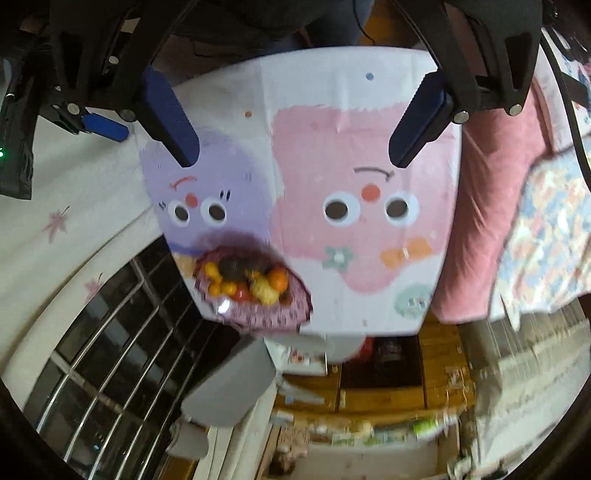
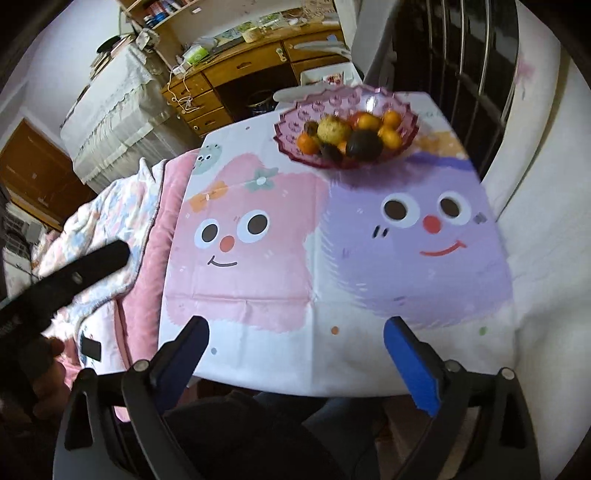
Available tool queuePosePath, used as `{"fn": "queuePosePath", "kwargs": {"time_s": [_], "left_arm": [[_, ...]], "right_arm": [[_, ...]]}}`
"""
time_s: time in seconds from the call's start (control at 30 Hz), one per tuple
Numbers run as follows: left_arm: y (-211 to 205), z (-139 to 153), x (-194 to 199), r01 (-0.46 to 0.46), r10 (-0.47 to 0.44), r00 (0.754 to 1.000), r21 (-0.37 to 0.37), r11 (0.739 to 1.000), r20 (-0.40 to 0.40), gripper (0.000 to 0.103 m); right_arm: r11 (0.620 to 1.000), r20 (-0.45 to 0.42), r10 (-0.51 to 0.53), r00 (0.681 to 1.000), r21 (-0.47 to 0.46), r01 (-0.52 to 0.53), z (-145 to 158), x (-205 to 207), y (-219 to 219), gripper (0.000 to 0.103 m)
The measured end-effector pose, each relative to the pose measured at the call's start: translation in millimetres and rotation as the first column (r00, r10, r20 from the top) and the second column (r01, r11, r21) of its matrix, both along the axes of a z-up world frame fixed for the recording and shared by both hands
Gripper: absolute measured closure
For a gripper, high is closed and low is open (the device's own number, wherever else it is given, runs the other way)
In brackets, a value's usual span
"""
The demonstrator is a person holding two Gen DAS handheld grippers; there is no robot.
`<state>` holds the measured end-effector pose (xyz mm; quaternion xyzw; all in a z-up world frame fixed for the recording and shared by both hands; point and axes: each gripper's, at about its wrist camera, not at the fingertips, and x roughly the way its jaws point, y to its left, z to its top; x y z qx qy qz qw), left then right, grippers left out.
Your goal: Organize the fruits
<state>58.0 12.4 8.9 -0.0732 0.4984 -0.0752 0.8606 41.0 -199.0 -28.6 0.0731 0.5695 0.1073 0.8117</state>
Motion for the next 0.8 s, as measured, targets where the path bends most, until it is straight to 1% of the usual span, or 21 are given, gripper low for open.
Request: {"fn": "queuePosePath", "kwargs": {"time_s": [0.07,0.17,0.23,0.33,0.53,0.67,0.8], "left_arm": [[-3.3,12.6,-6.7,-0.010,0.010,1.000,0.016,1.000,0.016,0.001],[-11.4,17.6,-15.5,-0.018,0.017,1.000,0.056,0.998,0.013,0.001],[-16.1,16.8,-21.1,-0.019,0.019,1.000,0.069,0.997,0.007,0.001],[-21.3,15.0,-29.7,-0.045,0.045,0.999,0.107,0.993,0.005,0.001],[-27.5,6.5,-39.4,-0.092,0.092,0.996,0.154,0.984,0.009,0.001],[-36.0,2.5,-45.2,-0.086,0.087,0.996,0.172,0.981,0.003,0.001],[-40.3,-1.9,-47.2,-0.095,0.098,0.995,0.165,0.982,-0.014,0.001]], "right_arm": [[1.000,0.010,0.000,1.000,0.018,0.000,13.7,-4.4,-4.5,0.006],[1.000,0.045,0.012,0.999,-0.017,-0.011,27.1,-12.2,-2.7,0.005],[0.999,0.068,0.003,0.998,-0.039,-0.001,31.8,-18.8,-2.2,0.004],[0.999,0.097,-0.003,0.995,-0.044,0.007,33.4,-27.8,-3.2,0.000],[1.000,0.134,0.004,0.991,-0.029,0.000,31.2,-36.1,-7.1,0.000],[0.999,0.140,-0.003,0.990,-0.039,0.008,30.0,-39.3,-12.4,0.000],[0.999,0.137,0.000,0.991,-0.051,0.007,28.8,-38.6,-15.6,0.000]]}}
